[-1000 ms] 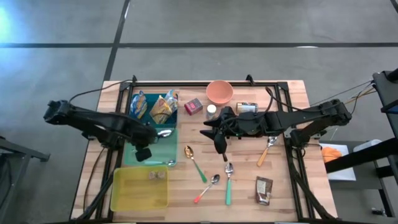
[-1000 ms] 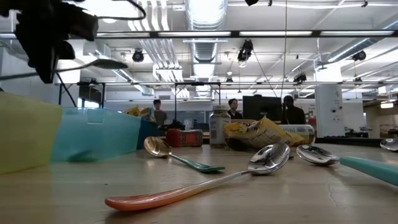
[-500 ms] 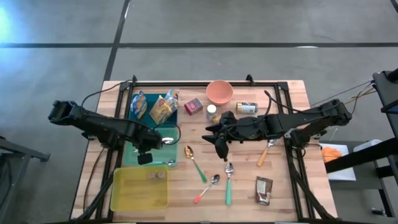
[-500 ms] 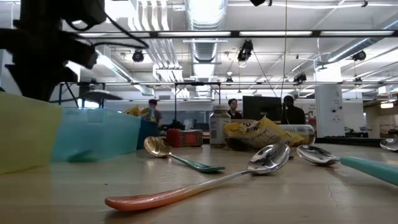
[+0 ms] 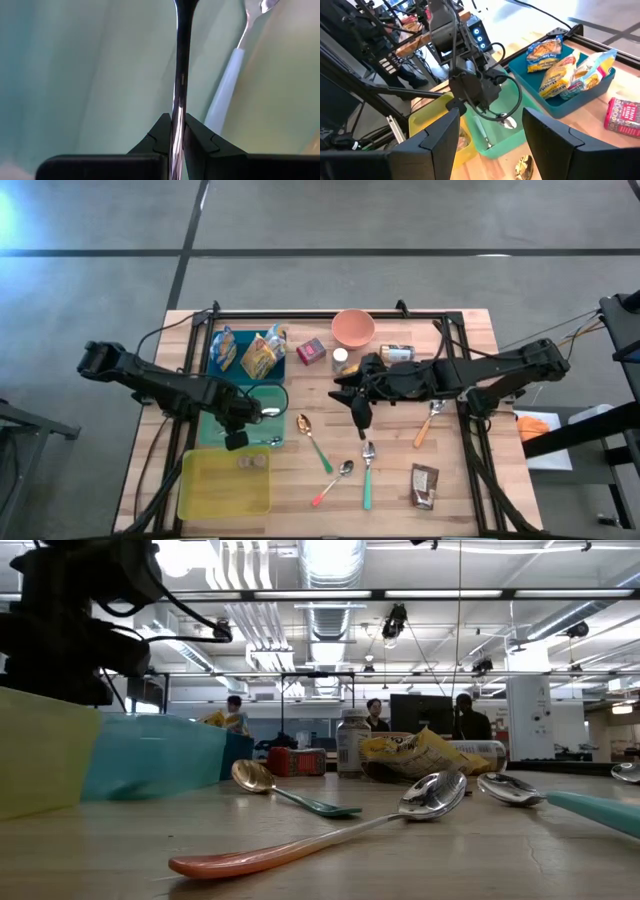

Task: Pick & Place Food Item
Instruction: Put the silver spoon into the light blue bin

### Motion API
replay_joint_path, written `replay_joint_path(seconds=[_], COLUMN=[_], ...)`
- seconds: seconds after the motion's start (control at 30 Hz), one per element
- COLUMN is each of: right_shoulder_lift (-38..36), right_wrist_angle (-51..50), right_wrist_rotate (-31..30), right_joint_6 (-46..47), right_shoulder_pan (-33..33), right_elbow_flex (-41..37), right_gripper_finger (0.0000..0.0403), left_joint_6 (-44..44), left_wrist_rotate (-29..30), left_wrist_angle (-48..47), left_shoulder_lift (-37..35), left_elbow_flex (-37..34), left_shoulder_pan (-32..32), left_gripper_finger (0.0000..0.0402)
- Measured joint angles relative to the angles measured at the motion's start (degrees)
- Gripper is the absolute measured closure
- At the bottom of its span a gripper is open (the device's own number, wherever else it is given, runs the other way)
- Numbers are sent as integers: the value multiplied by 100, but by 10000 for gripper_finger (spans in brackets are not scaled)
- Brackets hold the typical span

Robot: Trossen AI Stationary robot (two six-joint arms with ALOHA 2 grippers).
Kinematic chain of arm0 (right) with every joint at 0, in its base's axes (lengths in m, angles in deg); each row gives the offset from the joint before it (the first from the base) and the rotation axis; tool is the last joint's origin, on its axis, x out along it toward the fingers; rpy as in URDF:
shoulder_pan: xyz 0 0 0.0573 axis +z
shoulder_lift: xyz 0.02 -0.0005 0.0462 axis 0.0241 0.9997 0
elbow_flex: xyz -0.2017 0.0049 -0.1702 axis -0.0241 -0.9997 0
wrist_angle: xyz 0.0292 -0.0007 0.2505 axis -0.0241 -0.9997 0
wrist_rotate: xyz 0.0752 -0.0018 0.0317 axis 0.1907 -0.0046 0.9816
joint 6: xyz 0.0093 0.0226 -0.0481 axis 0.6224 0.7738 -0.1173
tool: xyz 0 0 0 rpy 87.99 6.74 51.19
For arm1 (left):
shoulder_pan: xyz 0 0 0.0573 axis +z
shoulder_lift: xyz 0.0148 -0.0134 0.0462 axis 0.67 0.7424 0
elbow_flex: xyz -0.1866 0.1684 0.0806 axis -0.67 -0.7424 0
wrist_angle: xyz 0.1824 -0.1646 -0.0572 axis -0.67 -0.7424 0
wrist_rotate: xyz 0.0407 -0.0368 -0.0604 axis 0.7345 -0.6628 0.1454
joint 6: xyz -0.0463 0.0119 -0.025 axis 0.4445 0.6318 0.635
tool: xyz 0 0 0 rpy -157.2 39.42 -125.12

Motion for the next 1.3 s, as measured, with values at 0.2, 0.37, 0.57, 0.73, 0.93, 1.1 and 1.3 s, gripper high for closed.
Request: replay_joint_path(seconds=[0.2,0.37,0.57,0.73,0.93,1.1,1.3], right_shoulder_lift=[2,11,11,11,11,9,9], right_wrist_angle=[-104,-107,-129,-130,-126,-130,-128], right_wrist_rotate=[8,10,12,12,12,12,15], right_joint_6=[44,44,42,48,66,65,63], right_shoulder_pan=[9,7,7,7,7,7,7], right_elbow_flex=[-1,1,0,-1,1,0,-1], right_gripper_finger=[191,191,191,191,191,191,191], left_joint_6=[44,36,-169,-347,-656,-785,-977], left_wrist_rotate=[-145,-292,-354,-486,-499,-571,-768], left_wrist_angle=[304,433,659,719,735,705,690], left_shoulder_lift=[80,148,626,957,997,1018,1022], left_elbow_flex=[-324,-429,-404,-306,-227,-189,-189], left_shoulder_pan=[0,-2,1,2,2,7,9], left_gripper_finger=[375,375,375,375,375,375,375])
